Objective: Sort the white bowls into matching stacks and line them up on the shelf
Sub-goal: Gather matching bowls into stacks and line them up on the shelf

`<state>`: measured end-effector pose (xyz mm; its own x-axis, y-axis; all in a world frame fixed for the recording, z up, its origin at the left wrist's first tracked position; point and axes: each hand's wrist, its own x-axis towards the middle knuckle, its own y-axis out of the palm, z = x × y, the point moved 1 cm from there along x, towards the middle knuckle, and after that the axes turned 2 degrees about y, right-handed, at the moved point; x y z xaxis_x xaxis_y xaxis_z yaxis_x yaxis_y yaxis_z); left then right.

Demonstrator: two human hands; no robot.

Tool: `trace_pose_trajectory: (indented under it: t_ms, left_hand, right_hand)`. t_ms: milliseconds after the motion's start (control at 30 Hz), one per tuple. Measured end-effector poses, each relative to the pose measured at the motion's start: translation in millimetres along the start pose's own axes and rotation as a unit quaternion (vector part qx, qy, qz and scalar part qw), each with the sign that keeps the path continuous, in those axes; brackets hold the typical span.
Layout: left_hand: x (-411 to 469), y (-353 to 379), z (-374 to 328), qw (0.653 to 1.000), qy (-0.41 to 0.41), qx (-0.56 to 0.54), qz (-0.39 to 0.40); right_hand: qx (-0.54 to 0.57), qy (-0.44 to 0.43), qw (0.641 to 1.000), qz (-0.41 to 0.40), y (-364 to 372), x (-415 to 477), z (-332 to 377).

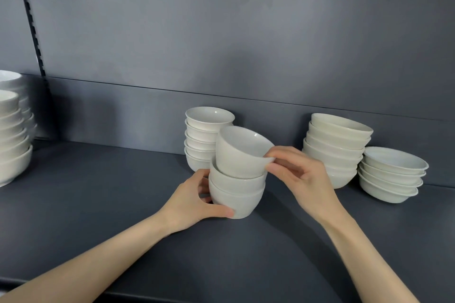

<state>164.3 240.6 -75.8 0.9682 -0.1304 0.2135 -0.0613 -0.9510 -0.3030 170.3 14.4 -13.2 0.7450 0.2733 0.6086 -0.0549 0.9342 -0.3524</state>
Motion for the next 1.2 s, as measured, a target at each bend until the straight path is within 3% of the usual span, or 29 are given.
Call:
trace_pose_trajectory:
  t_ms: [300, 533, 767, 1200]
  left_hand:
    - [1.0, 0.3, 0.8, 1.0, -0.002, -0.002, 0.003]
    - [-1.0, 1.2, 0.3, 1.0, 0.008, -0.017, 0.01]
    - [-1.4, 1.0, -0.1, 1.0, 0.019, -0.025, 0.003]
    - [-1.4, 1.9, -1.2, 1.0, 0.024, -0.01, 0.002]
  right_hand:
    - [-0.005, 0.03, 0.999, 0.015, 4.4, 0.4, -2.2]
    - [0.057, 0.157, 0.983, 0.073, 13.0, -3.4, -3.1]
    - [0.055, 0.16, 0.985, 0.013, 14.4, -1.3, -7.0]
    - [0.054, 0.164, 0.985, 0.0, 15.0, -1.9, -6.8]
